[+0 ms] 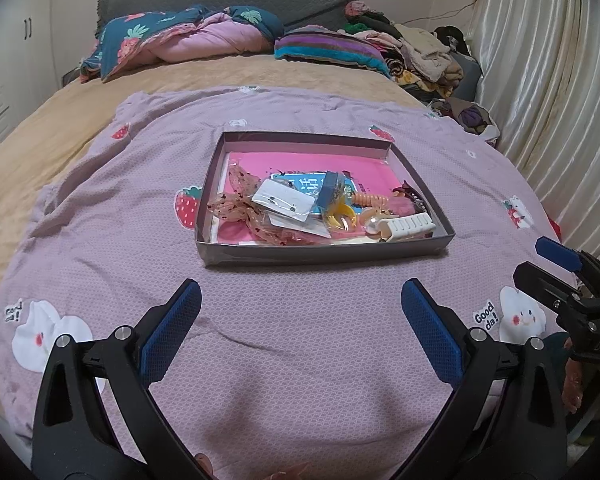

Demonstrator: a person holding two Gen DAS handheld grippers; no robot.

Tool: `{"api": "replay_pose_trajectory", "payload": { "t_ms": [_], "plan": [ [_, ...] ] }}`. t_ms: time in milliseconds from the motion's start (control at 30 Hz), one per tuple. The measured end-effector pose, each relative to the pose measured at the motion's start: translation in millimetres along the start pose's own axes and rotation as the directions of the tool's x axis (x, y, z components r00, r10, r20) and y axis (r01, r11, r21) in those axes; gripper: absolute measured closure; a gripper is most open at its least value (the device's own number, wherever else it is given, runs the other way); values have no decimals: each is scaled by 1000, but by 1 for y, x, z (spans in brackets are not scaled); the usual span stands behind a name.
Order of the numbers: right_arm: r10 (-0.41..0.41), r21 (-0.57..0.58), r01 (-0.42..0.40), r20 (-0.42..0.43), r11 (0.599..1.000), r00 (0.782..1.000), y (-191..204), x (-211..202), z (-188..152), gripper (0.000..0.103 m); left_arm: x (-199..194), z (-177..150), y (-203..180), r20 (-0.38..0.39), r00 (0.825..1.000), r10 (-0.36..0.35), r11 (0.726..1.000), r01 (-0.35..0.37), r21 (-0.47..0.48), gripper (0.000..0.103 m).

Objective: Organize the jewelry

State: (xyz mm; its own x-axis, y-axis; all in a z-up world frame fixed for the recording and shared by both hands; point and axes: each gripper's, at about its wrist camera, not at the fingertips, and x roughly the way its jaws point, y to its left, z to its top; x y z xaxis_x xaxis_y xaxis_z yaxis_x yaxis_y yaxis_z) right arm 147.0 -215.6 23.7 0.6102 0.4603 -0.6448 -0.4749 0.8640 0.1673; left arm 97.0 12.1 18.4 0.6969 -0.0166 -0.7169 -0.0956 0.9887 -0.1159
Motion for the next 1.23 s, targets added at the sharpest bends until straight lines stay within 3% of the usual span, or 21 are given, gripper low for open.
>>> {"api": "replay_pose_trajectory", "payload": {
  "t_ms": [633, 833, 1000, 1033, 1100, 1167, 1233],
  "plan": [
    [-8, -6, 8, 1, 1000, 1000, 1, -1, 0, 5, -1, 1, 3, 3, 1000, 16, 1000, -16, 1, 10],
    [-25, 2, 25, 4, 1000, 1000, 0, -1, -1, 5, 1, -1, 13, -1, 1000, 1, 999, -1, -38, 10],
    [-71, 57, 70, 13, 996, 997, -20, 7, 4, 5, 9, 5, 37, -3, 997, 75, 993, -75, -93, 10],
    [-84, 77, 83, 16, 994, 996, -30, 11, 7, 4, 14, 8, 53, -6, 994, 105, 987, -105, -121, 9],
    [-192, 134, 188, 18, 973, 981, -67, 28, 14, 4, 25, 15, 81, -21, 984, 174, 972, -175, -158, 9],
    [-294, 178, 294, -26, 939, 955, -106, 51, 21, 4, 40, 23, 109, -45, 972, 231, 954, -235, -188, 9],
    [-389, 229, 399, -90, 888, 917, -150, 76, 26, 5, 58, 32, 144, -68, 949, 308, 924, -316, -215, 9]
  ]
}}
